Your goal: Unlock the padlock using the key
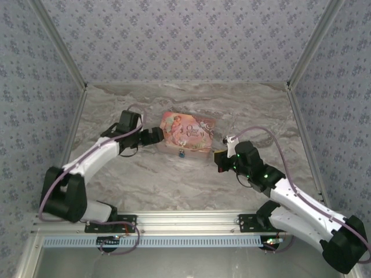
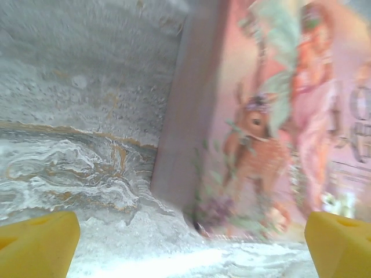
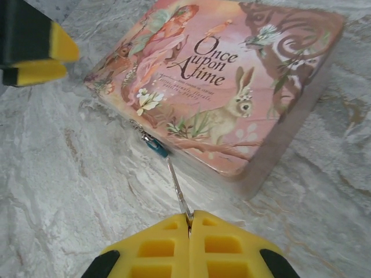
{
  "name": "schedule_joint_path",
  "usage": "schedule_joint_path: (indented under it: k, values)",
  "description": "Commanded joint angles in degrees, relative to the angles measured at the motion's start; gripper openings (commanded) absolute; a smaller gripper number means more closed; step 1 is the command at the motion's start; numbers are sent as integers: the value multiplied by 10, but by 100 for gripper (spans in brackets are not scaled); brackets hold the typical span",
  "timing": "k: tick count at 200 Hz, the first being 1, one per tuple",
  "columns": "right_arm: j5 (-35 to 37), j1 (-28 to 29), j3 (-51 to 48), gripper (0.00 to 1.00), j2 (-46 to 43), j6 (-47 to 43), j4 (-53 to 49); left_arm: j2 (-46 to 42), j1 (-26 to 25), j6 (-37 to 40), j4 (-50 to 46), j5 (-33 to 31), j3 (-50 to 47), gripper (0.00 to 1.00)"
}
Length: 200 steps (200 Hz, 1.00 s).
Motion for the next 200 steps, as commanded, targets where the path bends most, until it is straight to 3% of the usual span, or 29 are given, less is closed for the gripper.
schedule_joint_path:
  k: [1, 33, 61, 114, 200]
  values:
    - [-36, 5, -4, 0, 23, 31, 52, -98, 0, 23, 29, -8, -60, 99]
    - [-51, 3, -17, 0, 58, 79, 137, -213, -19, 30, 111, 80, -166, 100]
    - [-113, -30, -23, 0, 108, 137, 229, -235, -48, 48, 152, 137, -216, 99]
    - [-183, -73, 13, 0, 222, 184, 294, -178, -114, 76, 330, 133, -286, 99]
    - [-216, -108, 72, 0, 356, 197, 349, -11, -125, 97, 467, 186, -266, 97]
